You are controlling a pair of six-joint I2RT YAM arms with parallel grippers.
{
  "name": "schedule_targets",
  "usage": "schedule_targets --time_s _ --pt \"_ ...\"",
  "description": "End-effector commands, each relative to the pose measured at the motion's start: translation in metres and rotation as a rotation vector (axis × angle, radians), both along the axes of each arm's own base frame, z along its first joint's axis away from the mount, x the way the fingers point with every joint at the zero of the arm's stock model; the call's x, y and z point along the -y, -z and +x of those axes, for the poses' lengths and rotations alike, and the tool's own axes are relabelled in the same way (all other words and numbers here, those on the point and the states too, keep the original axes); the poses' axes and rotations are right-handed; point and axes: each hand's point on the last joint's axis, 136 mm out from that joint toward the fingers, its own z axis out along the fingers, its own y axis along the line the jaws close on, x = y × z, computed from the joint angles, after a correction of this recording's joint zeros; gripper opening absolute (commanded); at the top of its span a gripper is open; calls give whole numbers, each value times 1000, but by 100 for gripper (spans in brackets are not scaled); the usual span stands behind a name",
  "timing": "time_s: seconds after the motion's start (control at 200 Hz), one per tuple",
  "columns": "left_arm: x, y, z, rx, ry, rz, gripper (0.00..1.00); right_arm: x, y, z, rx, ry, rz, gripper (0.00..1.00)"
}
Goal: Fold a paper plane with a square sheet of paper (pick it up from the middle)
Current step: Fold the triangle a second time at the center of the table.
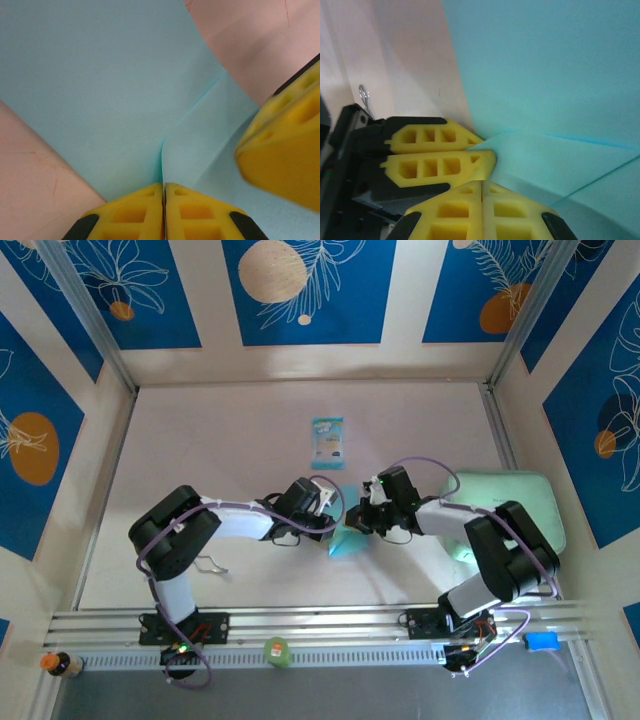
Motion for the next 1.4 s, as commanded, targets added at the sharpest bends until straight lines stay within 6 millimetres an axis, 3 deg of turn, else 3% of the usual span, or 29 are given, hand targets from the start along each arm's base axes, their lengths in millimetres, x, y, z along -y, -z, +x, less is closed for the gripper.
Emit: schedule_targets --time_s 0.0,0.325,0.545,0.725,0.84,1.015,1.395 --pt "-12 22 -13 -59 22 75 11 -8 3 -4 -35 -32 30 3" --pt "-9 14 -11 -54 17 57 12 18 42 -16 -120 12 -73 1" --pt "-7 -21 -2 -10 -27 21 29 20 43 -18 -126 19 -72 1" --pt "-17 -44 1 -7 -107 29 34 19 44 -19 -133 19 -71 1" --pt "-12 -56 -7 -57 -114 -52 26 19 45 -19 -138 21 -73 1" --pt "18 -60 -35 -233 -18 -173 9 19 45 -19 -139 18 -73 1" --pt "38 -39 -48 -357 38 -168 11 19 45 -19 -139 20 -75 1"
